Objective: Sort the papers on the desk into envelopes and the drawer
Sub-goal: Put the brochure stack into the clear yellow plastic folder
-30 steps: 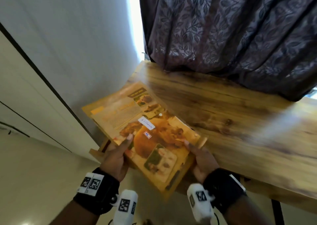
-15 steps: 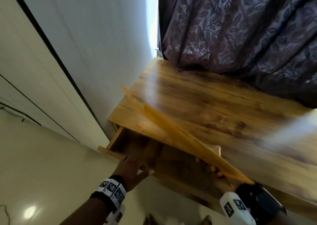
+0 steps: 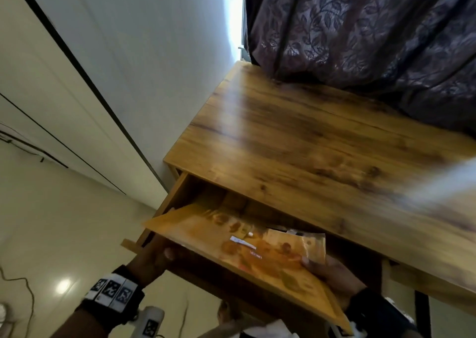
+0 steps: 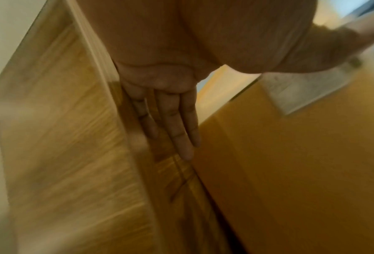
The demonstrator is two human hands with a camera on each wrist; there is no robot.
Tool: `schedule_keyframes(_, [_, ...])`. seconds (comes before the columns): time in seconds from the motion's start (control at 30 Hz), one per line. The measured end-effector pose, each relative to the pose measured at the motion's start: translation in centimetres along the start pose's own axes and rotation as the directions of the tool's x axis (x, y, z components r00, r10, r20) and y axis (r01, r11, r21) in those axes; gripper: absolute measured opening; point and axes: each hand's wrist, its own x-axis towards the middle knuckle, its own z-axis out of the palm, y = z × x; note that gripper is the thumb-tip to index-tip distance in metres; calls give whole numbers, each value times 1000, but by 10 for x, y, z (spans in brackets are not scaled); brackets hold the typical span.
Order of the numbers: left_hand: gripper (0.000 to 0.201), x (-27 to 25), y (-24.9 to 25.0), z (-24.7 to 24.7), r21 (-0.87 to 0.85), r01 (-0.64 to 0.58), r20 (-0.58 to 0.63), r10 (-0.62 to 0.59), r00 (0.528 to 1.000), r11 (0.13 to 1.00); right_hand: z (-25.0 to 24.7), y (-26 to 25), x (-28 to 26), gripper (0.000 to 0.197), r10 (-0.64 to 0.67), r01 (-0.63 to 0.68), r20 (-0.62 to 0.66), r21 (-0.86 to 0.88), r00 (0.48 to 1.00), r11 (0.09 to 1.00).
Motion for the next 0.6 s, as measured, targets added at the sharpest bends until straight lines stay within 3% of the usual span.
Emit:
schedule_keyframes(0.13, [99,16,5,3,-114,-15,-128,0,992,993,-14,1,30,37,-29,18,-120,-92,992,996])
schedule_keyframes(0.2, [88,24,13,10,-45,93,-117,-98,988,995,-25,-4,42,44,-33,14,-203,-96,979,995])
schedule_keyframes(0.27, [63,32,6,12,56,203,-148,-193,970,978,-42,-4,54,54,-13,7,-262,-25,965,1000])
schedule_keyframes(0.33, [47,38,6,17,87,235,-128,-223,966,968,-50,-6,56,49,-6,7,-303,0,953,1000])
schedule_keyframes(0.47, [55,43,11,28,147,221,-26,-219,975,964,-53,-1,53,28,-48,62,-357,29,933,998])
schedule_keyframes(0.6, [55,43,6,25,260,252,35,-270,962,932,-50,15,49,24,-70,76,-334,4,940,997])
